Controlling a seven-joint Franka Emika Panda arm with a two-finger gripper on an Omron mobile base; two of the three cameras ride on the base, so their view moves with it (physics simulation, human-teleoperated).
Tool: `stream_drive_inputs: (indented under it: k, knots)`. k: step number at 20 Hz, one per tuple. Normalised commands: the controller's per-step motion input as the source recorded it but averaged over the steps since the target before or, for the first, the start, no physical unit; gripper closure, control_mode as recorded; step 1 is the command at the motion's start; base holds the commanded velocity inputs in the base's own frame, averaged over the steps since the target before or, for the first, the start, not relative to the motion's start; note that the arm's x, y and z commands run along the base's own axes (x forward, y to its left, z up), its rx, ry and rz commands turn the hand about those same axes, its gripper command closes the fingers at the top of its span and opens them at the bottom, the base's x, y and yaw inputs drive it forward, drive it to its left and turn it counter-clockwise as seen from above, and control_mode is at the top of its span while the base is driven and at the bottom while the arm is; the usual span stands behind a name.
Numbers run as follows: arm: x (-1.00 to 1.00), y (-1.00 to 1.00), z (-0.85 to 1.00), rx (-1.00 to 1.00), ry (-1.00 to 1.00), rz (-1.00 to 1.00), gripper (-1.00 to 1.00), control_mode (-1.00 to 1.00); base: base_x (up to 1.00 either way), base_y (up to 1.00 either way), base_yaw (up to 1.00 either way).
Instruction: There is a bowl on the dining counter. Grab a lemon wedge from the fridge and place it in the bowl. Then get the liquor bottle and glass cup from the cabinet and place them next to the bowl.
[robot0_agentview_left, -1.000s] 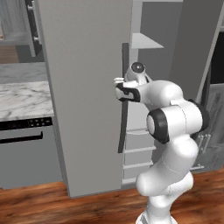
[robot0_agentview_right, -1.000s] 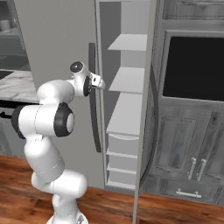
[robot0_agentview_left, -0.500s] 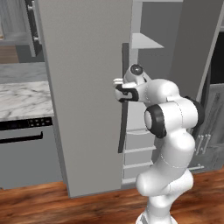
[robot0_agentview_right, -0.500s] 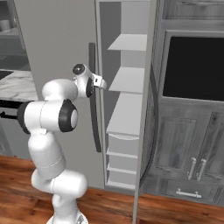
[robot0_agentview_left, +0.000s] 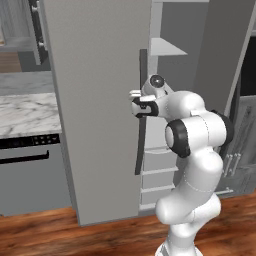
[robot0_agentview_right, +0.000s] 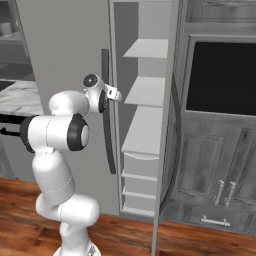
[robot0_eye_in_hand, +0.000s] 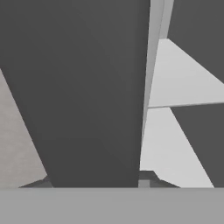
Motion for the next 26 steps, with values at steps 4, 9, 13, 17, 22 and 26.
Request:
stream_drive_inputs:
  k: [4, 9, 13, 17, 22, 26]
  knots:
    - [-0.40, 0.21, -0.10, 0.00, 0.00, 0.00, 1.00, -1.00, 0.00, 0.00, 0.00]
    - [-0.82, 0.39, -0.04, 0.00, -0.05, 0.00, 1.00, -1.00, 0.00, 0.00, 0.00]
    - [-1.00, 0.49, -0.04, 0.00, -0.07, 0.00, 1.00, -1.00, 0.00, 0.00, 0.00]
    - [-1.00, 0.58, -0.03, 0.00, -0.07, 0.00, 1.00, -1.00, 0.00, 0.00, 0.00]
    - [-1.00, 0.67, -0.05, 0.00, -0.05, 0.01, 1.00, -1.00, 0.00, 0.00, 0.00]
    - [-1.00, 0.76, -0.08, 0.01, 0.00, 0.00, -1.00, -1.00, 0.00, 0.00, 0.00]
